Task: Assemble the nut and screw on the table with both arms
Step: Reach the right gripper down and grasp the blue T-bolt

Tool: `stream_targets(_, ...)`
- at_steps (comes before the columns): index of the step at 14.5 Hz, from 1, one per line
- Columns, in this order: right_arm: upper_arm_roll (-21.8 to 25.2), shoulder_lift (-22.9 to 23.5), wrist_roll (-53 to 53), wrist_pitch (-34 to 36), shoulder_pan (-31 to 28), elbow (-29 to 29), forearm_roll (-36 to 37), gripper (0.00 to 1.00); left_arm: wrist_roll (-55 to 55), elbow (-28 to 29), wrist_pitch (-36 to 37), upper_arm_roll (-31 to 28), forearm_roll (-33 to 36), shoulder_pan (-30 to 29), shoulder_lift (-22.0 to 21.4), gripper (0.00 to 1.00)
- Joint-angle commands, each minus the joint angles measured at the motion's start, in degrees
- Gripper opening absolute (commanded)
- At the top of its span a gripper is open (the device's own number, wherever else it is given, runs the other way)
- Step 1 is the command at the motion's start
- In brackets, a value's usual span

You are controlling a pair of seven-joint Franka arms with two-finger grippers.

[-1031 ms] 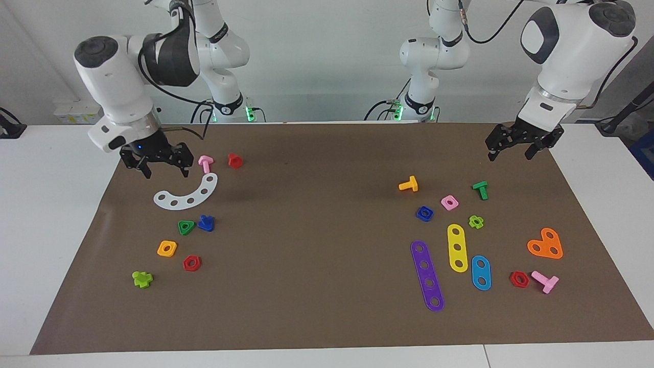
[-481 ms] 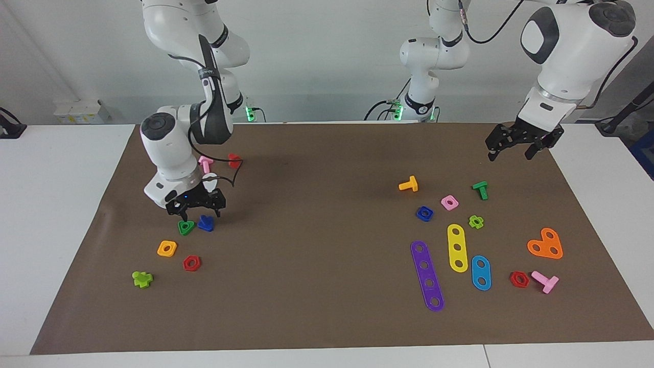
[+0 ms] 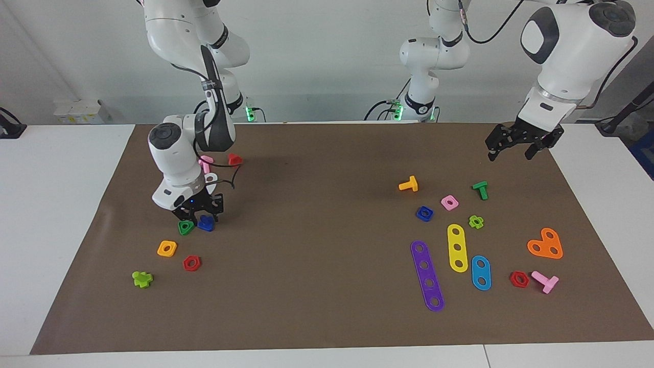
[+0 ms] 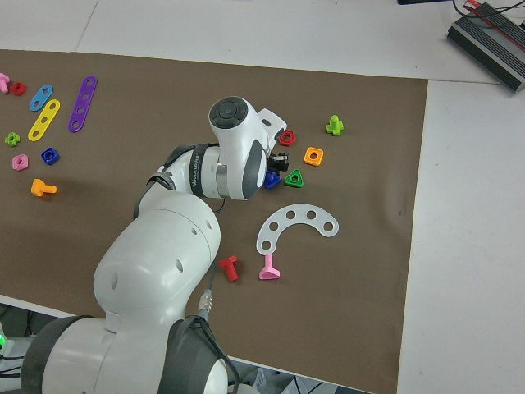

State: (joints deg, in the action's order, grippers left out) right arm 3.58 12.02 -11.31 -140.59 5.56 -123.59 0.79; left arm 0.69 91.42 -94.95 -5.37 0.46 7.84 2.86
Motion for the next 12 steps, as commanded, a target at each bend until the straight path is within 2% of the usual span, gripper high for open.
stream_targets(1, -0.2, 0.0, -2.8, -1.6, -1.0, -0.8, -1.2, 0.43, -0.4, 2.2, 0.2, 0.4, 0.9, -0.6, -2.0, 1.00)
stream_targets(6, -0.2, 0.5, -3.0, -3.3, -1.3, -0.8, -1.2, 0.41, 0.2, 3.0, -1.3, 0.4, 0.9, -1.8, -2.3, 1.00)
stream_targets(7, -0.2, 0.5, -3.1, -3.3, -1.3, -0.8, -1.2, 0.32, 0.2, 4.0, -2.3, 0.5, 0.7, -1.7, -2.5, 1.00)
stream_targets(9, -0.2, 0.5, -2.7, -3.0, -1.3, -0.8, -1.2, 0.00, 0.2, 5.7, -3.7, 0.8, 0.5, -0.7, -2.2, 1.00)
stream_targets(12, -0.2, 0.5, -2.0, -2.2, -1.5, -0.4, -1.3, 0.00, 0.1, 6.0, -6.5, 1.0, -2.9, 1.2, 1.8, 0.99)
